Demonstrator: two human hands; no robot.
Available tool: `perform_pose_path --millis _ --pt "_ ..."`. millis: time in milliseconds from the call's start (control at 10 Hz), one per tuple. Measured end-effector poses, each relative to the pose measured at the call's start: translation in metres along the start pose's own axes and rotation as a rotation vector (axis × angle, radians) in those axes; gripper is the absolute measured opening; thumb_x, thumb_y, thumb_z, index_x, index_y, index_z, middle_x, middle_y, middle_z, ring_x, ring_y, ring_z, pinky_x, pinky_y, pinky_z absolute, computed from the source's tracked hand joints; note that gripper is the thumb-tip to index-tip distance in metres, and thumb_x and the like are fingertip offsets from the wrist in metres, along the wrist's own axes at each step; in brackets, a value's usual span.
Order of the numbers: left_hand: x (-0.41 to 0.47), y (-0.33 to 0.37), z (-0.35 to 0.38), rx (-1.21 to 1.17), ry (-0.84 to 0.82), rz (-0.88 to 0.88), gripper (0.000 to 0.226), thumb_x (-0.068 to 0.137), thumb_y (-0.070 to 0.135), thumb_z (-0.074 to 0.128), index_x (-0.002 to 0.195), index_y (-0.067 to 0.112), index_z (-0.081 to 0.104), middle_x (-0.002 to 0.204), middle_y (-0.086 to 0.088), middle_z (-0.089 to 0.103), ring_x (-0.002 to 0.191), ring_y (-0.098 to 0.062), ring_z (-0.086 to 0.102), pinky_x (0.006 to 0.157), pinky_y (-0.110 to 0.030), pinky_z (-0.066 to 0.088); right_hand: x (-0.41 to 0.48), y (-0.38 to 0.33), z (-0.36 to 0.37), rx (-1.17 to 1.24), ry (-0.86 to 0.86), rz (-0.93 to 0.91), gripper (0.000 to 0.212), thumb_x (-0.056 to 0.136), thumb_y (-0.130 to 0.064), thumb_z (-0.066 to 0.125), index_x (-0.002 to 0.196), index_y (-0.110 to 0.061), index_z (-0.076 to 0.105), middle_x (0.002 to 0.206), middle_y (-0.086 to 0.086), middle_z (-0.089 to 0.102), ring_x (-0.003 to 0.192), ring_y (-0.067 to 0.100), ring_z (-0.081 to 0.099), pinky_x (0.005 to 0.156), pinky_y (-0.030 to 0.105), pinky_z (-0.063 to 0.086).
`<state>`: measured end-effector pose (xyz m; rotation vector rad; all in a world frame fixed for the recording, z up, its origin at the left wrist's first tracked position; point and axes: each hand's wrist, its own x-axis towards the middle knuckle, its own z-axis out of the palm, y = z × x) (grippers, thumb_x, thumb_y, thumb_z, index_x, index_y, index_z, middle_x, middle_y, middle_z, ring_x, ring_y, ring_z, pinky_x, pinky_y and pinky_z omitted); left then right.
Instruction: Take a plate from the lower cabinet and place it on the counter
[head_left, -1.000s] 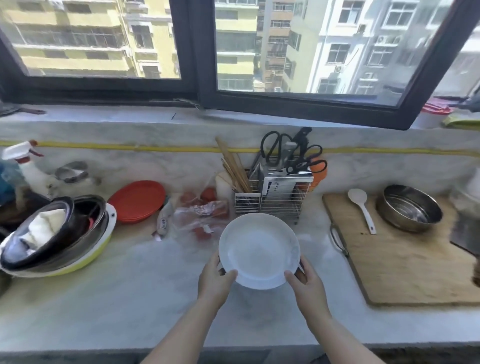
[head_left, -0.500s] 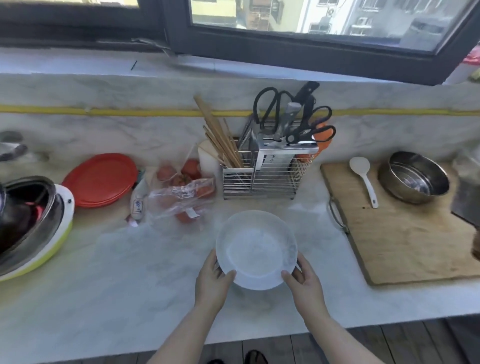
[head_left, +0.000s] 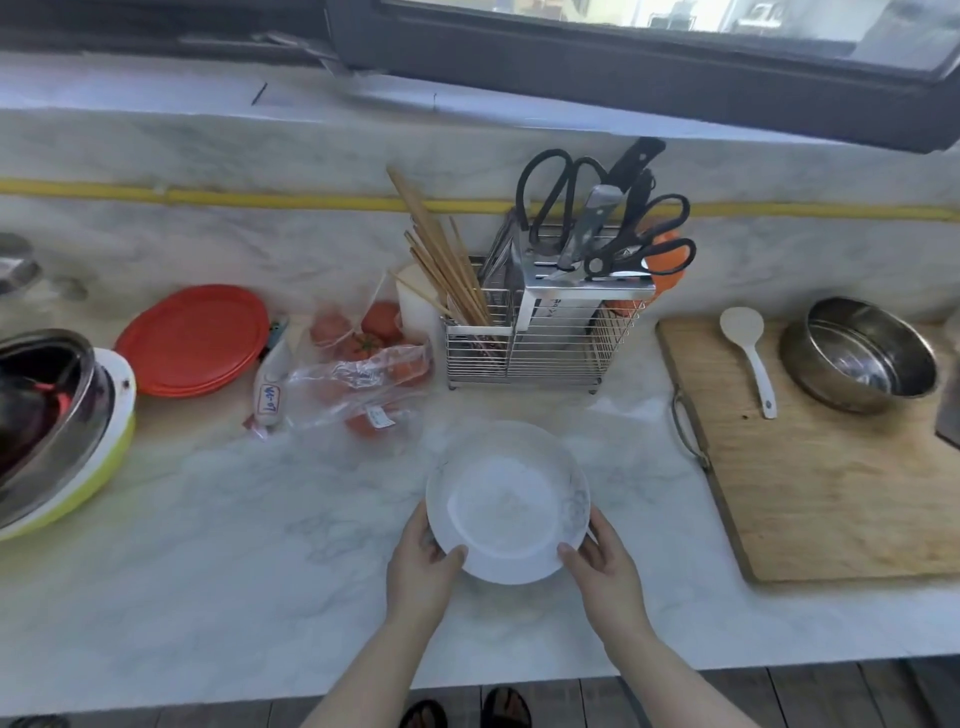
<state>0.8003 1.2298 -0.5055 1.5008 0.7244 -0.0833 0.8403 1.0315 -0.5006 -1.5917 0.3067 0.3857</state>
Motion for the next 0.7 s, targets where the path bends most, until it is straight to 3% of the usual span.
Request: perform_pose_path --millis 200,300,400,500,600,700 --pt "0.000 -0.004 0.001 0.021 0.020 -0.008 0.074 0.076 -0.001 0.065 0.136 0.034 0.041 0.109 0.028 0.055 0.094 0.008 0.053 0.084 -0.025 0.048 0.002 0.013 -0.002 -0.030 -0.011 -0.002 0.059 0.084 -0.006 0.065 0.131 -0.036 0.047 0.120 -0.019 0.061 0.109 0.001 0.060 0.092 0.027 0.050" --pt "0.001 -0.006 0.002 0.041 0.018 -0.011 0.074 0.076 -0.001 0.064 0.137 0.035 0.041 0.107 0.028 0.055 0.097 0.003 0.055 0.085 -0.026 0.049 0.004 0.017 -0.004 -0.040 -0.011 0.002 0.057 0.082 -0.008 0.068 0.116 -0.050 0.050 0.118 -0.022 0.062 0.108 -0.002 0.060 0.091 0.026 0.051" --pt "0.001 -0.010 0.002 0.063 0.017 0.019 0.073 0.077 0.000 0.063 0.134 0.039 0.041 0.111 0.025 0.057 0.095 0.011 0.054 0.080 -0.021 0.049 0.004 0.019 -0.005 -0.060 -0.024 0.002 0.057 0.082 -0.012 0.070 0.115 -0.053 0.049 0.118 -0.023 0.062 0.109 -0.002 0.060 0.088 0.023 0.052" --pt "-0.001 -0.008 0.001 0.089 0.004 0.022 0.070 0.077 0.004 0.065 0.132 0.042 0.043 0.115 0.019 0.059 0.097 0.011 0.054 0.083 -0.024 0.049 0.002 0.017 -0.007 -0.096 -0.046 -0.008 0.056 0.081 -0.018 0.070 0.113 -0.059 0.048 0.115 -0.028 0.063 0.107 -0.005 0.060 0.081 0.016 0.053" --pt "-0.001 -0.001 -0.005 0.162 -0.016 0.026 0.069 0.075 0.018 0.072 0.133 0.039 0.040 0.122 0.017 0.057 0.104 0.000 0.058 0.083 -0.021 0.047 0.003 0.006 -0.009 -0.214 -0.058 -0.010 0.047 0.084 -0.025 0.067 0.110 -0.059 0.050 0.114 -0.029 0.062 0.108 -0.005 0.058 0.075 0.009 0.049" --pt "-0.005 0.019 -0.019 0.336 0.027 0.111 0.085 0.075 0.033 0.073 0.144 0.023 0.025 0.141 0.007 0.045 0.120 -0.013 0.052 0.094 -0.031 0.045 0.007 -0.017 -0.019 -0.355 -0.018 -0.036 0.051 0.087 -0.038 0.060 0.136 -0.032 0.043 0.139 -0.011 0.049 0.128 0.011 0.047 0.095 0.021 0.043"
